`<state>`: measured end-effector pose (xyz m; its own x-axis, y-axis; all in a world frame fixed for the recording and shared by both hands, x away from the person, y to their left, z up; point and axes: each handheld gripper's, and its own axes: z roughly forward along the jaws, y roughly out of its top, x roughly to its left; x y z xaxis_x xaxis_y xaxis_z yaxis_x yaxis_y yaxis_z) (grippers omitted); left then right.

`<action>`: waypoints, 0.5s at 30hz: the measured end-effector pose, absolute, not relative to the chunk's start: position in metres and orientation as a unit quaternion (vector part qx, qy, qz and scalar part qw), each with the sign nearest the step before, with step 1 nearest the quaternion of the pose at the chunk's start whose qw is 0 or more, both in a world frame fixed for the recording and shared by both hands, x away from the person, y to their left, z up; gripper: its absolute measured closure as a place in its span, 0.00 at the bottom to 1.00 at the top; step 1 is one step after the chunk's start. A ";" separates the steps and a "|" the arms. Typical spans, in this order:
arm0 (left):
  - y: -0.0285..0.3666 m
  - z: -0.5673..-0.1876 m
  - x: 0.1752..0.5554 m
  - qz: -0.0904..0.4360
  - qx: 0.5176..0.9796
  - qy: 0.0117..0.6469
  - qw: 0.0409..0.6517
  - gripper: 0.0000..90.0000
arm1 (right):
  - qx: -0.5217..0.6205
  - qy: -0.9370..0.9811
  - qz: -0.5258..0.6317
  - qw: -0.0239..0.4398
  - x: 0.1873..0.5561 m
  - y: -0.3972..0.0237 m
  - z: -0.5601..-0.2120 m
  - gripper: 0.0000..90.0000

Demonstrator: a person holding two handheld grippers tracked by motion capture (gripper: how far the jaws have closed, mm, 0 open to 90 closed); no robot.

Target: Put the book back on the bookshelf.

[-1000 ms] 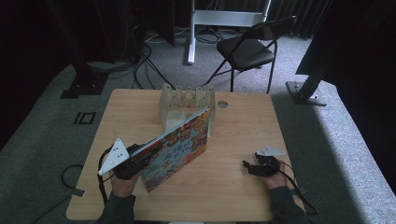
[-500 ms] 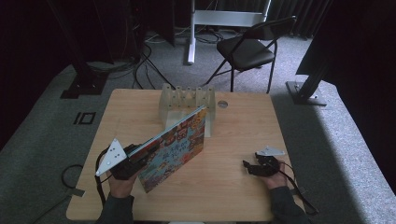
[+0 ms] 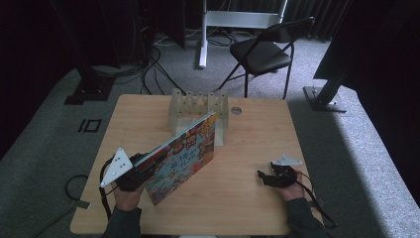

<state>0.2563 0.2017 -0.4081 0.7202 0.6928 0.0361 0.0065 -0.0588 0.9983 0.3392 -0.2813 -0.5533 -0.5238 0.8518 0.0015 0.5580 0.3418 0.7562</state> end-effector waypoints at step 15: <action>0.205 -0.407 0.256 0.280 0.668 0.277 0.631 0.89 | 0.444 0.794 0.363 0.202 0.339 -0.281 -0.553 0.33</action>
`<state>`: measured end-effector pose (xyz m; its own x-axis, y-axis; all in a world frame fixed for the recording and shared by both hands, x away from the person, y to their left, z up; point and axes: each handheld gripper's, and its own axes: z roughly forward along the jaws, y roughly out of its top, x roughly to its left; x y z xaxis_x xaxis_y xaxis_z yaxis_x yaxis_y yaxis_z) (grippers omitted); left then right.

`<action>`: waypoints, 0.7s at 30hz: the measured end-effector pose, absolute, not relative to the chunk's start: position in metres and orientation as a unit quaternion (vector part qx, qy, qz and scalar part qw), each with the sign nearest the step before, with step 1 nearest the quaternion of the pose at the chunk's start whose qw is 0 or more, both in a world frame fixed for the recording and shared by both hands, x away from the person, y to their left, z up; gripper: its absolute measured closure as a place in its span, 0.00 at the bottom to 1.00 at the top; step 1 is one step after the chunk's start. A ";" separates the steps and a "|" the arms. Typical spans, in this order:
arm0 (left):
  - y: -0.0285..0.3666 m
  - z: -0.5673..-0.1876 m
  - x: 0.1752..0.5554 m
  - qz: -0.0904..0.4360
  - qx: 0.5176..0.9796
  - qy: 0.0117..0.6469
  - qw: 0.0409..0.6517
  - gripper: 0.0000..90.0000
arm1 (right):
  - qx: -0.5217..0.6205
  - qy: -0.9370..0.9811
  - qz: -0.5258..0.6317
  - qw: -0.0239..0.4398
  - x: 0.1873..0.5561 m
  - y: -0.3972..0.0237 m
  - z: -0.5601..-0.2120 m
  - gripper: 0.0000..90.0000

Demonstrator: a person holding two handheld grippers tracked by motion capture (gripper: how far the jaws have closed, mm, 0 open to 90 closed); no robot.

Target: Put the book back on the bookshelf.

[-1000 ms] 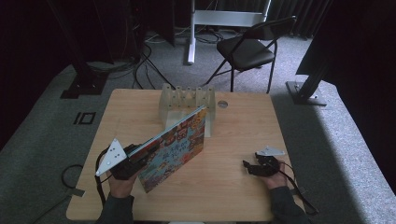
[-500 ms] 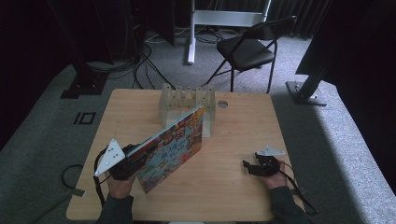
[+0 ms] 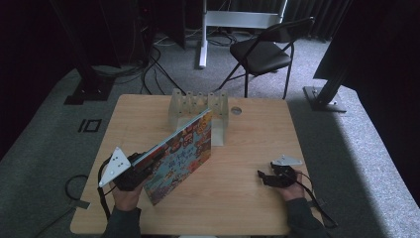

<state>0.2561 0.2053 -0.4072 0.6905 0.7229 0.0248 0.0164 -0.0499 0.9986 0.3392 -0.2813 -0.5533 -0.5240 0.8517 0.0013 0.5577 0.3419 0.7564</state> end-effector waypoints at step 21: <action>0.206 -0.404 0.256 0.295 0.662 0.297 0.622 0.89 | 0.444 0.794 0.363 0.202 0.339 -0.281 -0.553 0.33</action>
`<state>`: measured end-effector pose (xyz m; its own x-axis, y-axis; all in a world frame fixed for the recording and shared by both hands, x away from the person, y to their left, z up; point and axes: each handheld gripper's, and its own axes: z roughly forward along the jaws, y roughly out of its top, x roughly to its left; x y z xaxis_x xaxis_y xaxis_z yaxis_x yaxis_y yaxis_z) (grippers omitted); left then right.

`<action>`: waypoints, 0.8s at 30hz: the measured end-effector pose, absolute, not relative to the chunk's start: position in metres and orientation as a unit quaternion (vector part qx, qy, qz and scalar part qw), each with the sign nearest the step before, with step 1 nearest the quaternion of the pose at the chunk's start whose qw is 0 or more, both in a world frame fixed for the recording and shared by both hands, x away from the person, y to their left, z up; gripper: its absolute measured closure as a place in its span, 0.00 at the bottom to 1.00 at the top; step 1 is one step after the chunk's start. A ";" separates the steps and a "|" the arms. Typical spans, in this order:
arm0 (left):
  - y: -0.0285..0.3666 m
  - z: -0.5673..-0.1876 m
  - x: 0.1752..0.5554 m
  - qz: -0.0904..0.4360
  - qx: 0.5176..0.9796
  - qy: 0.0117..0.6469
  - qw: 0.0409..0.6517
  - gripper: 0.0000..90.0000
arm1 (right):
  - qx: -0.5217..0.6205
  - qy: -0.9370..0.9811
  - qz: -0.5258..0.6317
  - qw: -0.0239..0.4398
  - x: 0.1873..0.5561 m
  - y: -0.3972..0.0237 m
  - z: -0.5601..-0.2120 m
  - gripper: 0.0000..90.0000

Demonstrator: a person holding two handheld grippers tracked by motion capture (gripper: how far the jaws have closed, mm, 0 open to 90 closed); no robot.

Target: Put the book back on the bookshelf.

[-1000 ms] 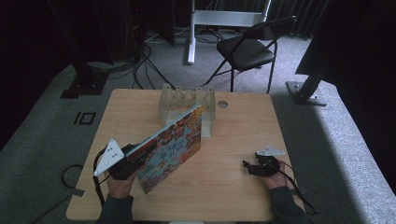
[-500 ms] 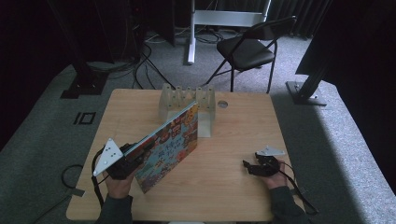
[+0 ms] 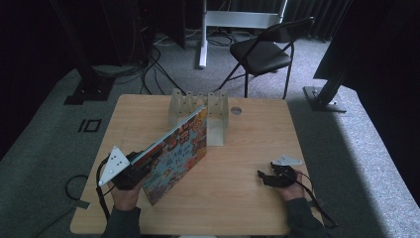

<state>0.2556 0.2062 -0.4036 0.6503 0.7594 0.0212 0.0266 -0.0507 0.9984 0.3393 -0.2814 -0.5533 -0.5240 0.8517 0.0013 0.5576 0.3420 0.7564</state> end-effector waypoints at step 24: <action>0.212 -0.398 0.253 0.320 0.647 0.332 0.607 0.89 | 0.443 0.794 0.363 0.203 0.339 -0.281 -0.553 0.33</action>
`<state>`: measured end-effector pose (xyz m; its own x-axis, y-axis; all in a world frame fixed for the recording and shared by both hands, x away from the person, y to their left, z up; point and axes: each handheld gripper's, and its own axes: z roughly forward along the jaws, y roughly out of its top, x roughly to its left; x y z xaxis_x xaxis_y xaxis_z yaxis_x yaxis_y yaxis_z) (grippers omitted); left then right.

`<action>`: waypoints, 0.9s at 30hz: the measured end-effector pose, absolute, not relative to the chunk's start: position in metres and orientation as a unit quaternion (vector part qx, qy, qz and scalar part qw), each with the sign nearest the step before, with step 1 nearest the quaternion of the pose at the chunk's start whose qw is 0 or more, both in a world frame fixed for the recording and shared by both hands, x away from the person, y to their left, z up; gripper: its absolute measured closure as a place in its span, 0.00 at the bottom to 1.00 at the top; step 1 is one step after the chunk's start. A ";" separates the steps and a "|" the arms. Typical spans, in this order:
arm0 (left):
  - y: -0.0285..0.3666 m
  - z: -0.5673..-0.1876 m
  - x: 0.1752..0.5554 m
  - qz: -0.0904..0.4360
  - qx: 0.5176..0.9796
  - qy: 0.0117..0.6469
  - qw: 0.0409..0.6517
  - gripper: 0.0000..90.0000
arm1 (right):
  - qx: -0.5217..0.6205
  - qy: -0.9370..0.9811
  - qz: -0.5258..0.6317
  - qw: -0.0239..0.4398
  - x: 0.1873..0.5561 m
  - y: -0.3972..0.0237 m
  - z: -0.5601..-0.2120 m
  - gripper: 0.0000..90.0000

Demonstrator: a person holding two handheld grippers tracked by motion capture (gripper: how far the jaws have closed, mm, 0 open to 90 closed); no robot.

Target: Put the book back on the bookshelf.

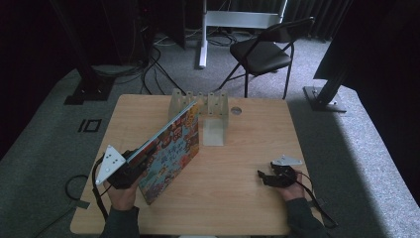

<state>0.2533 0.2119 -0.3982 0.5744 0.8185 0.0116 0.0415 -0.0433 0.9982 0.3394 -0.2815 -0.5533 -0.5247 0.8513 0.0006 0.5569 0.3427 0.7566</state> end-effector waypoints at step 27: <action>0.223 -0.390 0.257 0.347 0.624 0.362 0.600 0.89 | 0.443 0.794 0.363 0.202 0.339 -0.282 -0.553 0.33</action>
